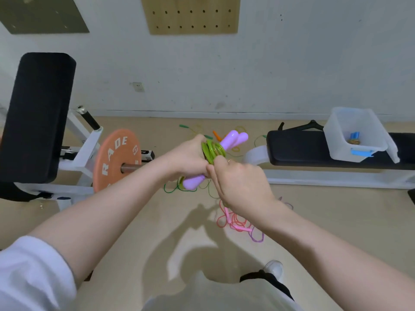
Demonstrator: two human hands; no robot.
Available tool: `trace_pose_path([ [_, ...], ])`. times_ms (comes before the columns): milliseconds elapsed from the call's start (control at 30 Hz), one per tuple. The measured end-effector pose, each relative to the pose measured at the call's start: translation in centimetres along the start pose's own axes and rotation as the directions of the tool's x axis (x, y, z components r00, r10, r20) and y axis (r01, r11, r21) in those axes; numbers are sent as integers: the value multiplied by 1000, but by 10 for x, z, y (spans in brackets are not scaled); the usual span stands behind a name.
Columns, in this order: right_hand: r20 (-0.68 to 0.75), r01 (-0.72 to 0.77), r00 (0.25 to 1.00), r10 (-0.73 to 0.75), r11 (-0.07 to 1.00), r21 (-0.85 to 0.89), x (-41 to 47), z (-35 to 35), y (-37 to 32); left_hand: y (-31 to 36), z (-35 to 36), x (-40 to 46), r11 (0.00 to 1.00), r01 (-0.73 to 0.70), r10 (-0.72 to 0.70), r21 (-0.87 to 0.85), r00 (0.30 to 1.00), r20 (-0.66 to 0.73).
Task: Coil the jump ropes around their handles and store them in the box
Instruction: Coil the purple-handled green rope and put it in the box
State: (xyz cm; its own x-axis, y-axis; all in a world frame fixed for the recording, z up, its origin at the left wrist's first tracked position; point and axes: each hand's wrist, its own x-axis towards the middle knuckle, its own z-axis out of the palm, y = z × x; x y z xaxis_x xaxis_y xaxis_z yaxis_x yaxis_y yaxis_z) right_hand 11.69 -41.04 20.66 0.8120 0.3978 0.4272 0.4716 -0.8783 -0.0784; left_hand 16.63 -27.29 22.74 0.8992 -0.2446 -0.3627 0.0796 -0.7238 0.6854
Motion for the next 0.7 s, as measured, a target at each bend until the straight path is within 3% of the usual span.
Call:
trace_pose_path([
  [33,50,-5,999,1,998,67,-2,2,5,-3,4,-1,995,11,-7,-104,999,40],
  [100,331,-157,943,15,900,406,-5,3,13,-10,14,-5,965,65,-55,-255,997,46],
  [133,485,-333,875,2,729,598,-9,6,17,-12,19,-8,951,90,-80,-297,996,46],
  [167,622,-544,782,-23,461,701,-13,10,24,-15,26,-10,938,108,-93,-330,994,62],
  [200,751,-733,653,-95,171,659,-17,13,31,-16,32,-12,931,111,-87,-348,993,85],
  [233,823,-839,535,-193,-10,543,-21,16,37,-17,38,-15,924,112,-71,-366,990,122],
  [267,846,-882,467,-257,-57,469,-22,18,43,-16,44,-17,918,112,-54,-381,986,160],
  [333,854,-895,433,-287,-23,446,-20,17,50,-15,51,-18,888,116,-27,-445,979,201],
  [400,822,-848,517,-239,-8,530,-13,14,52,-14,54,-15,814,120,6,-568,977,215],
  [500,721,-749,656,-222,-74,659,-3,10,46,-12,54,-18,711,114,69,-694,971,230],
  [633,676,-685,716,-177,8,728,-1,5,39,-14,54,-25,614,161,149,-773,938,313],
  [700,660,-655,746,-86,86,751,2,0,37,-20,50,-24,522,140,180,-841,946,269],
])
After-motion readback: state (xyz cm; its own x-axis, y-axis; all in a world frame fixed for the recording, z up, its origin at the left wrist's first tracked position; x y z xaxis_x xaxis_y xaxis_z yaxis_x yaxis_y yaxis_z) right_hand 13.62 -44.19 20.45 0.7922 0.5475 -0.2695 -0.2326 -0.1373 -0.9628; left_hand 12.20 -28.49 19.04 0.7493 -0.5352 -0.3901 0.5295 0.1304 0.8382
